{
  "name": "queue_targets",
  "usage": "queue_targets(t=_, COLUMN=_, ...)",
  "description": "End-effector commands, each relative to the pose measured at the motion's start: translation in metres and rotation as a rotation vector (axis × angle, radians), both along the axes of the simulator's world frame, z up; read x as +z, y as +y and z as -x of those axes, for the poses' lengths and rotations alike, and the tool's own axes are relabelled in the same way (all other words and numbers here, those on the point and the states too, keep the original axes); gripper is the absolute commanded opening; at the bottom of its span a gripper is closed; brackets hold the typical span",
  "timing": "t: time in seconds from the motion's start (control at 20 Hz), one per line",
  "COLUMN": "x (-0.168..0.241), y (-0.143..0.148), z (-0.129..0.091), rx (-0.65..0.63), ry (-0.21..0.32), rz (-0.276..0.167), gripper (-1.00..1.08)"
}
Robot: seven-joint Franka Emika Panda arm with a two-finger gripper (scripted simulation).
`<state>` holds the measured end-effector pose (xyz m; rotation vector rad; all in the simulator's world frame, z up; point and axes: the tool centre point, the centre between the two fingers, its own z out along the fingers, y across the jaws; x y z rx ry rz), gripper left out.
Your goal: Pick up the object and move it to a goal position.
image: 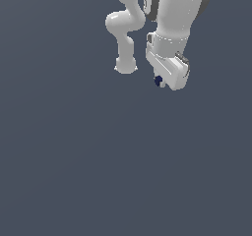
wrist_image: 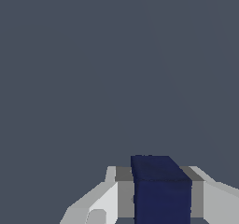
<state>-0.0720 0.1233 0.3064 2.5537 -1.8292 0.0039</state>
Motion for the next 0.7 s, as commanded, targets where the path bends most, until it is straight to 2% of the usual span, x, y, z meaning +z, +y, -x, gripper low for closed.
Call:
queue_targets(t=0.0, x=0.020, y=0.012, z=0.006, rx=-0.001, ry=0.001, rz=0.001, gripper=-1.00)
queue_targets(t=0.3, x=0.051, y=0.034, z=0.014, rx=0.000, ry=0.001, rz=0.000, gripper=-1.00)
queue_targets(t=0.65, x=0.064, y=0.042, z=0.017, rx=0.001, ry=0.002, rz=-0.001, gripper=-1.00)
